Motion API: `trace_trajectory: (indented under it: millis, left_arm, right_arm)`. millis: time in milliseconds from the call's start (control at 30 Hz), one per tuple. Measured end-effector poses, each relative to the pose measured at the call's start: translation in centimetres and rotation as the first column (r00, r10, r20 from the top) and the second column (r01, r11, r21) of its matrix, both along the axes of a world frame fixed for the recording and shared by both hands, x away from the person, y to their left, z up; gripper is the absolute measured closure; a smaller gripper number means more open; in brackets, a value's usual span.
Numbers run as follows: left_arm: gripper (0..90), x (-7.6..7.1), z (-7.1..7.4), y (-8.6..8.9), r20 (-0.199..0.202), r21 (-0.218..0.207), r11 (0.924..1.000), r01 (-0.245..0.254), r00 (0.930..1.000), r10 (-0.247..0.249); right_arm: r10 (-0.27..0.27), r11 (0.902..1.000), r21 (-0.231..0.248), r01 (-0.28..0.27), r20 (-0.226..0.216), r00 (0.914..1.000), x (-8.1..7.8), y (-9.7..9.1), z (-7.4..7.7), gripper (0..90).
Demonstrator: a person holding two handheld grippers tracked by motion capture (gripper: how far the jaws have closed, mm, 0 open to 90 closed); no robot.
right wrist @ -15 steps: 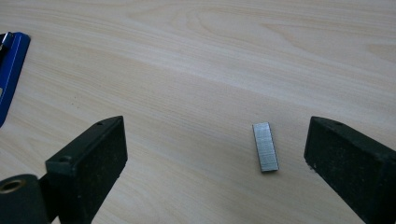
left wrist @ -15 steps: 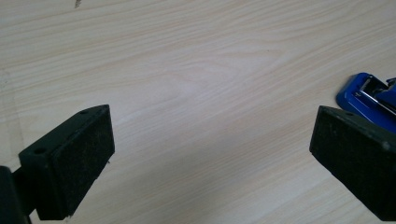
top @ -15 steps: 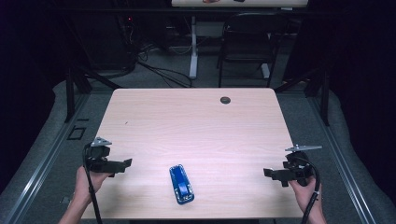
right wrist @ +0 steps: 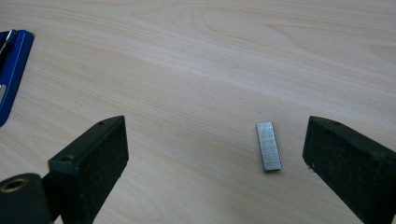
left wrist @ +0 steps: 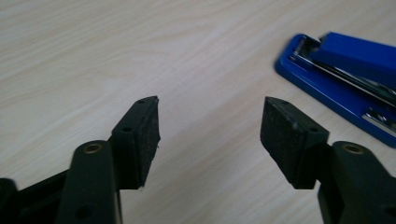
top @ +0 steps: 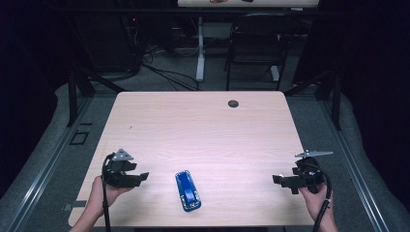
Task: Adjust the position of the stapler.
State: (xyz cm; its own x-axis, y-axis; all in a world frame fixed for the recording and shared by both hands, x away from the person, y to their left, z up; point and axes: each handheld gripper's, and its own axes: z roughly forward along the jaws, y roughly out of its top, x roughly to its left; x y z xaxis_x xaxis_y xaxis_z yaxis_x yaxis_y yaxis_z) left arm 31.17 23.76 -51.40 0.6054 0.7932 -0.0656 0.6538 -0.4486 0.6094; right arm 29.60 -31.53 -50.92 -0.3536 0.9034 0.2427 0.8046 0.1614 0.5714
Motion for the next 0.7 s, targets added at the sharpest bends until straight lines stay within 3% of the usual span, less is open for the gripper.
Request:
trace_trajectory:
  millis: [33,67,100,133,167,267,300,333,400,467,500,567,600,633,667,700]
  left_arm:
    - [48.0,-0.4,-0.1,-0.7,-0.002,-0.004,0.999,0.044,0.999,-0.044]
    - [52.1,-0.4,-0.1,-0.7,-0.002,-0.004,0.999,0.044,0.999,-0.044]
    - [55.5,-0.8,-0.1,-1.3,-0.009,-0.013,0.9956,0.092,0.9957,-0.092]
    - [57.8,-0.8,-0.1,-1.3,-0.009,-0.013,0.9956,0.092,0.9957,-0.092]
    - [62.0,-1.2,-0.2,-1.8,-0.019,-0.019,0.9904,0.137,0.9904,-0.137]
    - [67.9,-1.6,-0.4,-2.5,-0.02,-0.015,0.9846,0.174,0.9845,-0.174]
    - [72.4,-1.9,-0.6,-3.2,-0.025,-0.015,0.9754,0.22,0.9751,-0.22]
    - [74.7,-1.9,-0.6,-3.2,-0.025,-0.015,0.9754,0.22,0.9751,-0.22]
    - [78.7,-2.0,-1.0,-3.9,-0.041,-0.012,0.9643,0.264,0.9635,-0.265]
    - [81.8,-2.1,-1.1,-4.1,-0.046,-0.012,0.9614,0.275,0.9603,-0.275]
    - [83.1,-2.2,-1.3,-4.4,-0.06,-0.021,0.9549,0.296,0.953,-0.297]
    - [85.0,-2.3,-1.4,-4.7,-0.074,-0.03,0.9485,0.315,0.9456,-0.317]
    - [85.6,-2.3,-1.4,-4.7,-0.074,-0.03,0.9485,0.315,0.9456,-0.317]
    - [86.1,-2.5,-1.7,-5.1,-0.086,-0.027,0.9413,0.337,0.9373,-0.338]
    - [86.4,-2.5,-1.7,-5.1,-0.086,-0.027,0.9413,0.337,0.9373,-0.338]
    - [87.1,-2.6,-1.9,-5.5,-0.095,-0.018,0.9325,0.361,0.9278,-0.361]
  right_arm:
    - [0.001,1.0,0.0,-0.001,-0.004,1.0,0.0,0.0,0.0,6.6]
    - [0.001,1.0,0.0,-0.001,-0.004,1.0,0.0,0.0,0.0,6.6]
    - [0.002,1.0,-0.002,-0.002,-0.003,1.0,0.1,0.0,-0.1,6.7]
    - [0.002,1.0,-0.002,-0.002,-0.003,1.0,0.1,0.0,-0.1,6.7]
    - [0.001,1.0,-0.005,-0.001,-0.004,1.0,0.0,0.0,0.0,6.8]
    - [-0.001,1.0,-0.007,0.001,0.003,1.0,-0.1,0.1,0.1,7.0]
    - [0.004,1.0,-0.009,-0.004,0.0,1.0,-0.1,0.1,0.1,7.1]
    - [0.004,1.0,-0.009,-0.004,0.0,1.0,-0.1,0.1,0.1,7.1]
    - [0.006,0.9999,-0.009,-0.006,-0.001,1.0,0.0,0.1,0.1,7.4]
    - [0.006,0.9999,-0.008,-0.006,0.0,1.0,0.0,0.1,0.1,7.4]
    - [0.007,0.9999,-0.009,-0.007,0.001,1.0,-0.1,0.1,0.1,7.5]
    - [0.008,0.9999,-0.007,-0.008,0.0,1.0,-0.1,0.1,0.1,7.6]
    - [0.008,0.9999,-0.007,-0.008,0.0,1.0,-0.1,0.1,0.1,7.6]
    - [0.008,0.9999,-0.009,-0.008,-0.003,1.0,-0.1,0.0,0.1,7.6]
    - [0.008,0.9999,-0.009,-0.008,-0.003,1.0,-0.1,0.0,0.1,7.6]
    - [0.005,0.9999,-0.01,-0.005,-0.002,1.0,0.0,0.1,0.1,7.7]
